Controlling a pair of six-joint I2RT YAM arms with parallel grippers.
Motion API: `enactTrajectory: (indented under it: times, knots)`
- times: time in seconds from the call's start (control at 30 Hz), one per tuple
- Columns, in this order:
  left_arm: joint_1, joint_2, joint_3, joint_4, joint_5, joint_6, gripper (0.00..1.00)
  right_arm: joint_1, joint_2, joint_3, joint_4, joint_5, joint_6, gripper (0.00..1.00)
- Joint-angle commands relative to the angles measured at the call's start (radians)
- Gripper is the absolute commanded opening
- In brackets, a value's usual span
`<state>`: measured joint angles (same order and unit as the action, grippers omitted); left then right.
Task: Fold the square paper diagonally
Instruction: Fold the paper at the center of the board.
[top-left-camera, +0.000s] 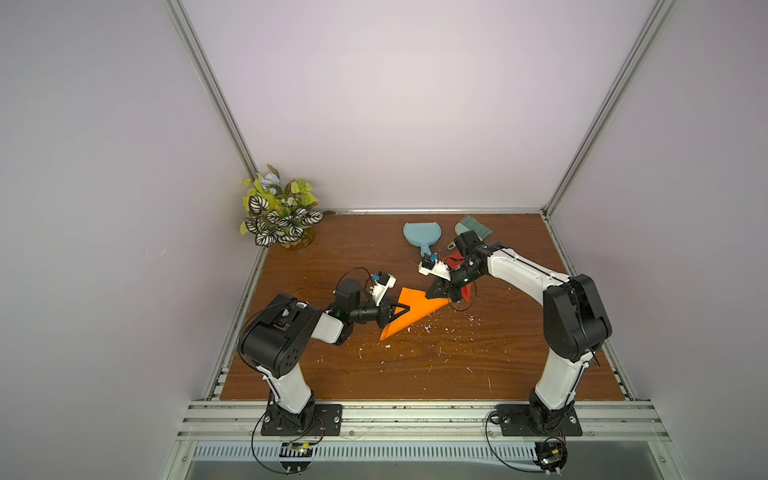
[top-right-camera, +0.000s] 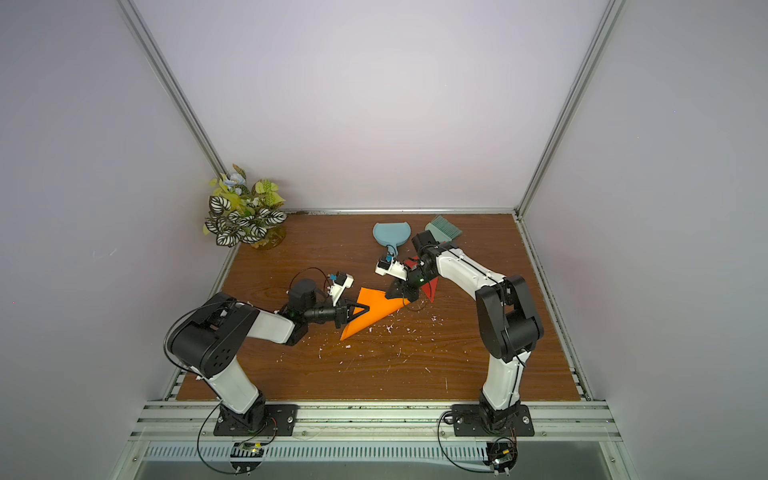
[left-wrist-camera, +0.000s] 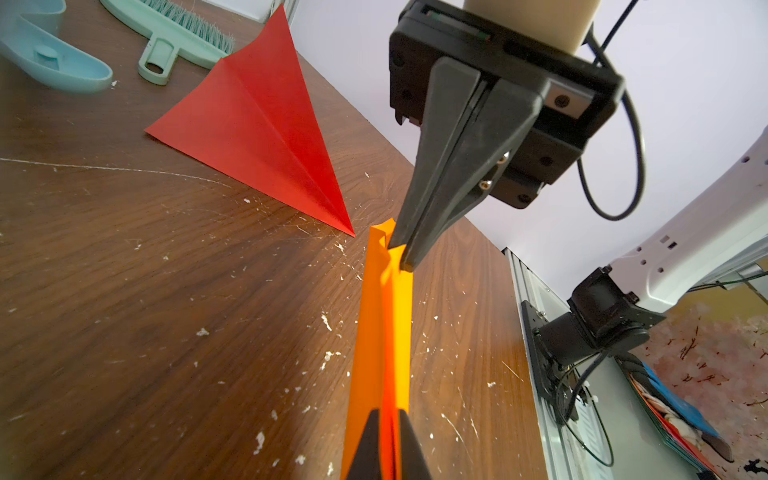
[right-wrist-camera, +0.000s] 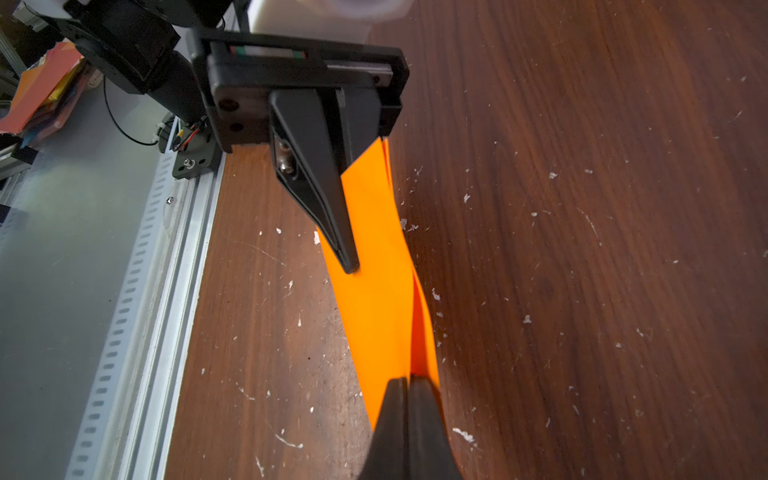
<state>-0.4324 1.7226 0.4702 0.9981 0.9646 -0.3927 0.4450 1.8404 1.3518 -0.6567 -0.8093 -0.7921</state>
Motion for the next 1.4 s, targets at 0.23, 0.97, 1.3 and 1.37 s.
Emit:
enactTrajectory:
  times: [0.23, 0.97, 1.3, 1.37]
  knots:
    - [-0.011, 0.005, 0.013, 0.006, 0.011, -0.003, 0.09, 0.008, -0.001, 0.030, -0.030, -0.001, -0.010, 0.00]
    - [-0.009, 0.005, 0.016, -0.006, 0.005, -0.002, 0.10, -0.003, -0.012, 0.012, -0.021, 0.007, -0.009, 0.00]
    - [-0.011, 0.005, 0.018, -0.006, 0.007, -0.003, 0.10, 0.001, -0.009, 0.020, -0.018, -0.009, -0.009, 0.00]
    - [-0.011, 0.005, 0.019, -0.007, 0.007, -0.003, 0.10, 0.003, -0.007, 0.022, -0.019, -0.010, -0.009, 0.00]
